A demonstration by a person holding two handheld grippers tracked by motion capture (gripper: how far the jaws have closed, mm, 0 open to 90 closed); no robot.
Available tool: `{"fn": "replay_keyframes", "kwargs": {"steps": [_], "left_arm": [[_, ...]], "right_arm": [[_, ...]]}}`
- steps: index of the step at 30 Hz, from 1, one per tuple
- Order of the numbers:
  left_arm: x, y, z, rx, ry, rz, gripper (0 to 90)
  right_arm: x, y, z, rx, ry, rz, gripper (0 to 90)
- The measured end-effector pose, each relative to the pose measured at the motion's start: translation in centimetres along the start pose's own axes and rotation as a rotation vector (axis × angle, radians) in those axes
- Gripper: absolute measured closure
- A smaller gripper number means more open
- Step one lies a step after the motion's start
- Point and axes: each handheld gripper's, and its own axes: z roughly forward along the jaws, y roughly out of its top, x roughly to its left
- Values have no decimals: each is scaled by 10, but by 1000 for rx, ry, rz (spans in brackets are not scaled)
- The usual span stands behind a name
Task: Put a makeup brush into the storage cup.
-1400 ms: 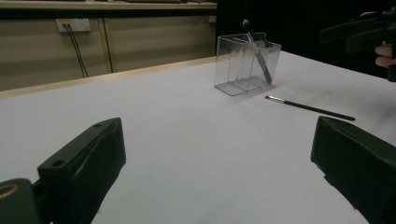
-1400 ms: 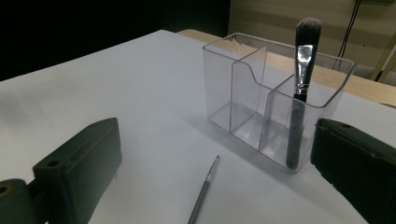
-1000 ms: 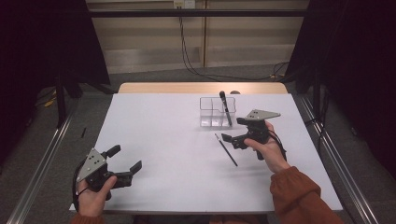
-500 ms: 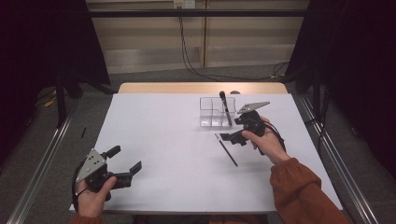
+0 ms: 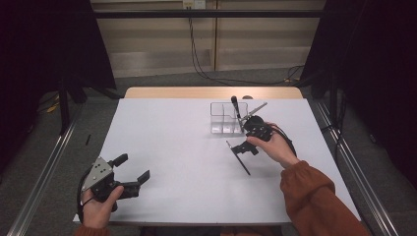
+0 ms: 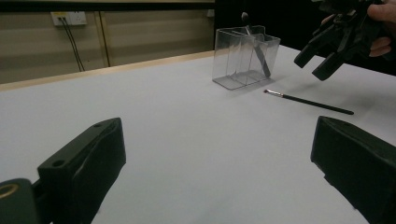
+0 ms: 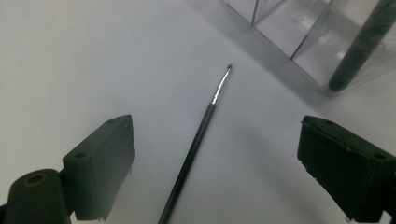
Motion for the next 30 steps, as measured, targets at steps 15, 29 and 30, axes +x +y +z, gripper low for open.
{"fn": "replay_keyframes", "kwargs": {"steps": [15,29,30], "left_arm": [[0,0,0,3,-1,6,32],[0,0,1,7,-4,8,32],[0,0,1,6,-4,8,32]], "right_arm": [[3,21,24,232,-16,-54,113],[5,22,39,307,-4,-81,446],[5,23,40,308,-8,-87,472]]}}
